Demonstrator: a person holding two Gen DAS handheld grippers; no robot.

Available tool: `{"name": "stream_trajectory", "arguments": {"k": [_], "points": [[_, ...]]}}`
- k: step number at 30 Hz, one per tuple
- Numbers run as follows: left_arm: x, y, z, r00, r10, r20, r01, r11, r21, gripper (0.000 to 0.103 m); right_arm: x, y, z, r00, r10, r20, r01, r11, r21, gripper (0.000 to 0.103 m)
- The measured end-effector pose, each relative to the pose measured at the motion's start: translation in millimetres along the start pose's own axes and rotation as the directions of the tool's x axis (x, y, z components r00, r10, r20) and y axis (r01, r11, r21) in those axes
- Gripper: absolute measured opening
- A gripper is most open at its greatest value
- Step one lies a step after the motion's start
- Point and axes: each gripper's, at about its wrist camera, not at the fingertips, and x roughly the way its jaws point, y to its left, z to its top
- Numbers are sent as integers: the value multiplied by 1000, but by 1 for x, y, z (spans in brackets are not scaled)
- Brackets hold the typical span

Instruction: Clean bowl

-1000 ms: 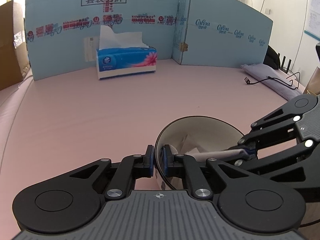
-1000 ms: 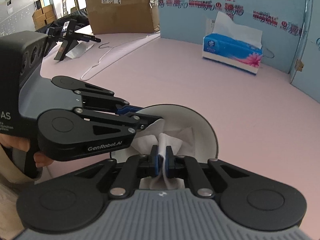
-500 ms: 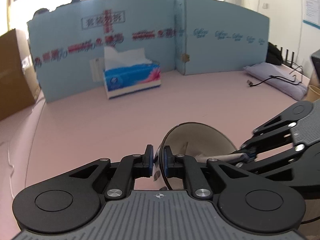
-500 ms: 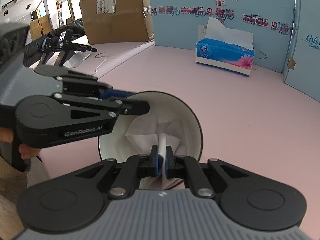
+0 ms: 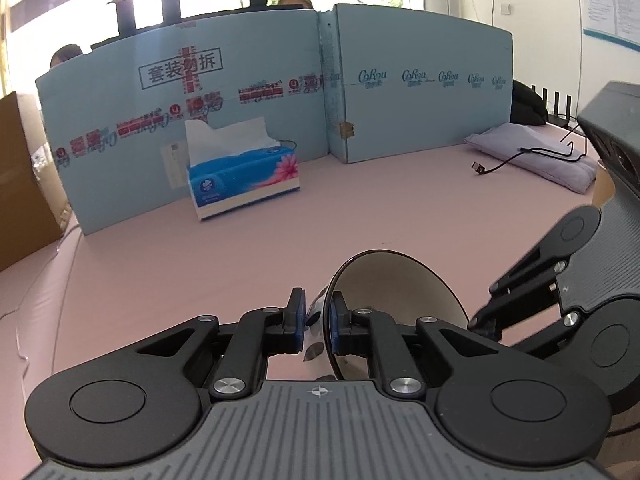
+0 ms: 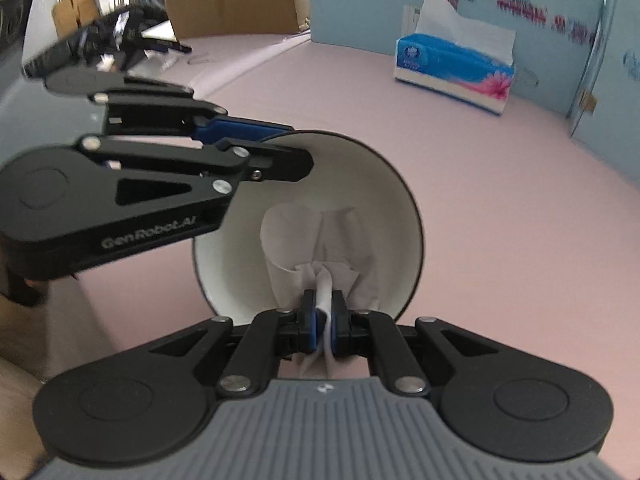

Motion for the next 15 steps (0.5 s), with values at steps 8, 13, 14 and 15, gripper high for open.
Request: {"name": "stream_trajectory", "arguments": {"k": [8,13,14,15], "points": [[4,5,-1,1000,-16,-5,16,1000,-25,16,-2,7,4,982,-165,87,176,976,-132,7],[5,6,-2,1000,-18,-7,18,999,-34,16,-6,4,8,978,-169,119,185,973,-137,7],[5,7,-2,1000,-19,-6,19,999,-34,16,-5,4,7,980,-167,106,180,974,-138,7],[5,7,-2,1000,-21,-5,21,999,-33,16,-2,3,4,984,-157,86,168,977,-134,6]]}}
